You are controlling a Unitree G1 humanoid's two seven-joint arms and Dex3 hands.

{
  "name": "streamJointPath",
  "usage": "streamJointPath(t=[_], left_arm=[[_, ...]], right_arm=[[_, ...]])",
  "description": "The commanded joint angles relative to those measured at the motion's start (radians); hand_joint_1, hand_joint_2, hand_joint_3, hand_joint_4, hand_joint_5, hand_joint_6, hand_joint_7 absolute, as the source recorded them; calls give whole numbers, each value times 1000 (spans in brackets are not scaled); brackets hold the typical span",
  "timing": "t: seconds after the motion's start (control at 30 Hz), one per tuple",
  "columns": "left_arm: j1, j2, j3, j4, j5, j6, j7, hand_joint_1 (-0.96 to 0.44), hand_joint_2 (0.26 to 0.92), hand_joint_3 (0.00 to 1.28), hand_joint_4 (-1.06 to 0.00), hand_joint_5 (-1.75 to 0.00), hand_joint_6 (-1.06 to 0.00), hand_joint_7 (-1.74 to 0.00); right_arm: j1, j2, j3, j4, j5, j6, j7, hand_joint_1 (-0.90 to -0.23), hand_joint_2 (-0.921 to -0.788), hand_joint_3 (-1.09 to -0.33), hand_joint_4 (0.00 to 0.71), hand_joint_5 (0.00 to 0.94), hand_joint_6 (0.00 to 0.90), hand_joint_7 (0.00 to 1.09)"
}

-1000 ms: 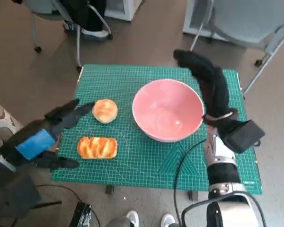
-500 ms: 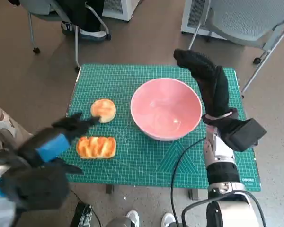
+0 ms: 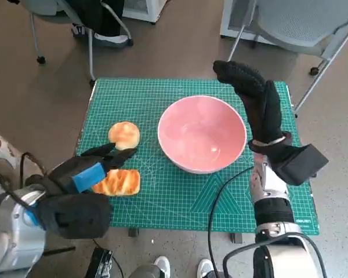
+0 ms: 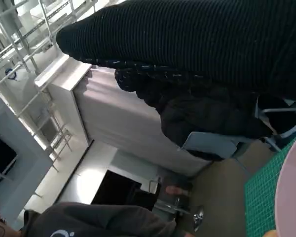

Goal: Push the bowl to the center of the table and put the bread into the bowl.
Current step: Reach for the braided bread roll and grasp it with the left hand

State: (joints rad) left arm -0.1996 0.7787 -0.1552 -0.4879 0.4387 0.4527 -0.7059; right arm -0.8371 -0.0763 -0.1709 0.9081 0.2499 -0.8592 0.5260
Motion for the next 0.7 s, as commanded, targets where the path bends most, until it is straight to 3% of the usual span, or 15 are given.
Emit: streamJointPath(t=[0.03,0.7], left_arm=[[-18,-18,-39,33,41,8,15,-160,673,13,-102,-10,-254,-11],[-58,-68,-99,138,143,10,52,-172,681,11,-142,-5,-284,-7]], right_arm=[[25,-10,-4,8,6,12,13,-669,-921,-825,192,2,196,165],[39,-11,-9,-14,29,25,37,-675,-921,-827,189,0,181,189]])
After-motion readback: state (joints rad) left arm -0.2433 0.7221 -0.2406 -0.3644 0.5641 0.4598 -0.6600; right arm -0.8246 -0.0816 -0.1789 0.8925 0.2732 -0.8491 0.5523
